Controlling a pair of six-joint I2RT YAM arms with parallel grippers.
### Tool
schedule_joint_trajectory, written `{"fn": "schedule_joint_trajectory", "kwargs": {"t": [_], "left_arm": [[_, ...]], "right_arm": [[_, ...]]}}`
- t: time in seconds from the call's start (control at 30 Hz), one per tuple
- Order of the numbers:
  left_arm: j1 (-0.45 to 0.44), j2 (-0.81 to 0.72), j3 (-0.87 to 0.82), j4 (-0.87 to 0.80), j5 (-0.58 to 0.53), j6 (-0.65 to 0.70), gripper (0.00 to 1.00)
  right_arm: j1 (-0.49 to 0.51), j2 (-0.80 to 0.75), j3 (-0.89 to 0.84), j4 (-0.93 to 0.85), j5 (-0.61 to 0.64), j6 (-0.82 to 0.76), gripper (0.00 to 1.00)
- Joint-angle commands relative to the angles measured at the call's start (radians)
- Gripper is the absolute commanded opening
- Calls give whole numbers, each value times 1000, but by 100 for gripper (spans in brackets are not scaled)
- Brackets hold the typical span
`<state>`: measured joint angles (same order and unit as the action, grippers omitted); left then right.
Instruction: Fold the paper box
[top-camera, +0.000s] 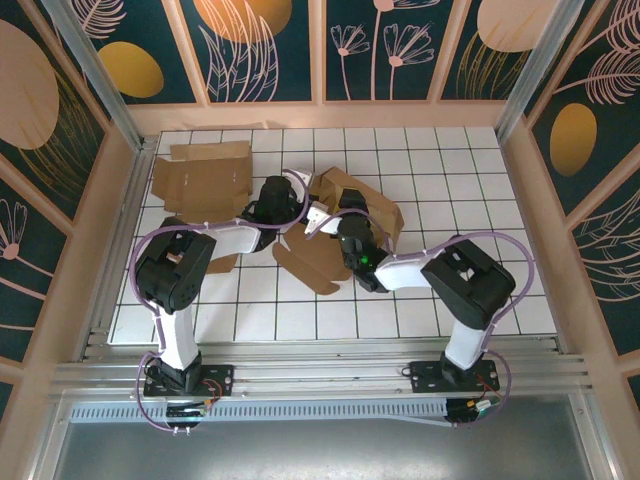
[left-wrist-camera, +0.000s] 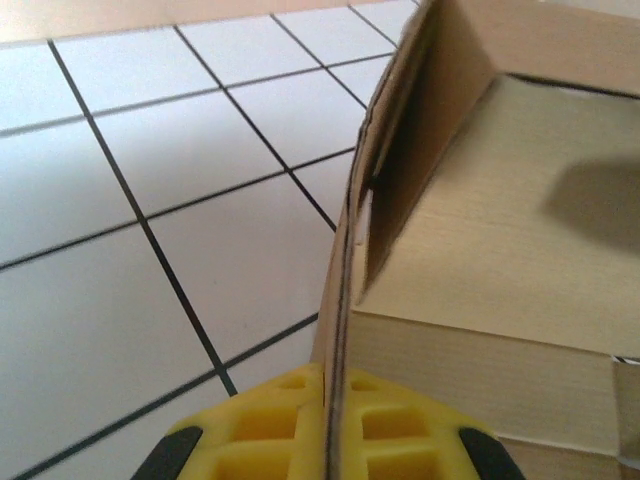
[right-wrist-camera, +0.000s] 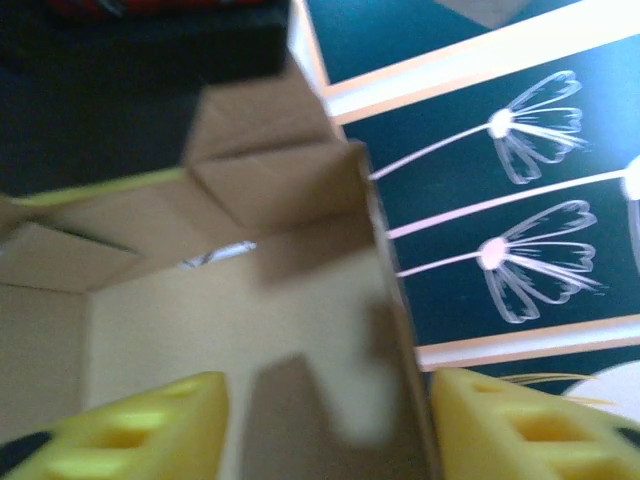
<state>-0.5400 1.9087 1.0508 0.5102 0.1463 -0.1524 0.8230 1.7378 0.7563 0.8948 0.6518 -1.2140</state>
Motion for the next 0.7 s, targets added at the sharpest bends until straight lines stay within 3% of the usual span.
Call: {"fn": "schedule_joint_trajectory", "kwargs": {"t": [0.0, 0.07, 0.13, 0.27, 0.4, 0.5, 0.67], "left_arm": [[-6, 4, -35, 130, -20, 82, 0], [-6, 4, -46, 155, -26, 107, 0], [-6, 5, -54, 183, -12, 129, 0], [-10, 15, -49, 218, 31, 126, 0], [-17, 23, -48, 223, 39, 127, 0], [-17, 30, -50, 225, 40, 130, 0], [-18, 36, -35, 212, 41, 128, 0]], "right_arm": [[18, -167, 39, -299, -77, 268, 69], [18, -258, 61, -444, -149, 397, 76], [19, -361, 87, -582, -249, 505, 90], [-44, -482, 219, -850, -536, 732, 92], [-361, -403, 473, -1084, -1065, 1132, 93], [-512, -279, 622, -1199, -1190, 1282, 90], [-622, -121, 697, -1262, -1355, 1370, 86]]}}
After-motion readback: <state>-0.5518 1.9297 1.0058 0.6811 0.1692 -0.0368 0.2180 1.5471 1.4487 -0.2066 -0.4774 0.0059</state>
